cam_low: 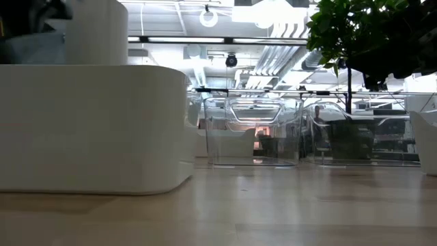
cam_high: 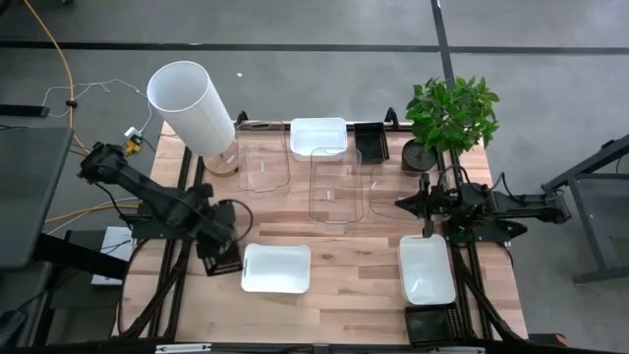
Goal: Stack baskets by color
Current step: Stack the bottom left black bin on top of the bottom right black bin
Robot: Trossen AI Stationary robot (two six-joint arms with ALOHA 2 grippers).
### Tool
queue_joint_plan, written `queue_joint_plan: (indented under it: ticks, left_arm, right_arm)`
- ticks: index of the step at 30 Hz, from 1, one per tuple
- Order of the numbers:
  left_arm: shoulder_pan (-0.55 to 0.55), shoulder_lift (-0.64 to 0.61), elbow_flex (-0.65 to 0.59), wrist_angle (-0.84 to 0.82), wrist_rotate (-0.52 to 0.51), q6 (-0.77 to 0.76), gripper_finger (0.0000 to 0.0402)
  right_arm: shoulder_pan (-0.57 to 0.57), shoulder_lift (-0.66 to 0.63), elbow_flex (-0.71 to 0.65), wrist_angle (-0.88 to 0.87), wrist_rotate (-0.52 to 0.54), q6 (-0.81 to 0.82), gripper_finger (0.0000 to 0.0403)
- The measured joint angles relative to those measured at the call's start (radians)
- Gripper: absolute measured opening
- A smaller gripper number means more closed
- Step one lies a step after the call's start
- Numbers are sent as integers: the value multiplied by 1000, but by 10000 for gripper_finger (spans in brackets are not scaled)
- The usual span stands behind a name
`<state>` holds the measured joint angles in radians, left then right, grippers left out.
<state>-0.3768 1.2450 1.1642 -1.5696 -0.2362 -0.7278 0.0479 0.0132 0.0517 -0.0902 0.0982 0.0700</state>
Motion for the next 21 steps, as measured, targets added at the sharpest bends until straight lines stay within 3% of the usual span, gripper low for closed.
queue_joint_plan:
  ticks: [6,11,13,16,21]
  left_arm:
    - [64,1,162,24,-112,71,0]
    - [107,1,232,302,-181,192,0]
    - [129,2,224,471,-153,284,0]
    - [165,20,176,751,-19,415,0]
    - [219,100,68,1167,117,455,0]
  right_arm:
    - [0,0,0,0,0,0,0]
    - [0,0,0,0,0,0,0]
    - [0,0,0,0,0,0,0]
    - [0,0,0,0,0,0,0]
    - [0,1,0,0,0,0,0]
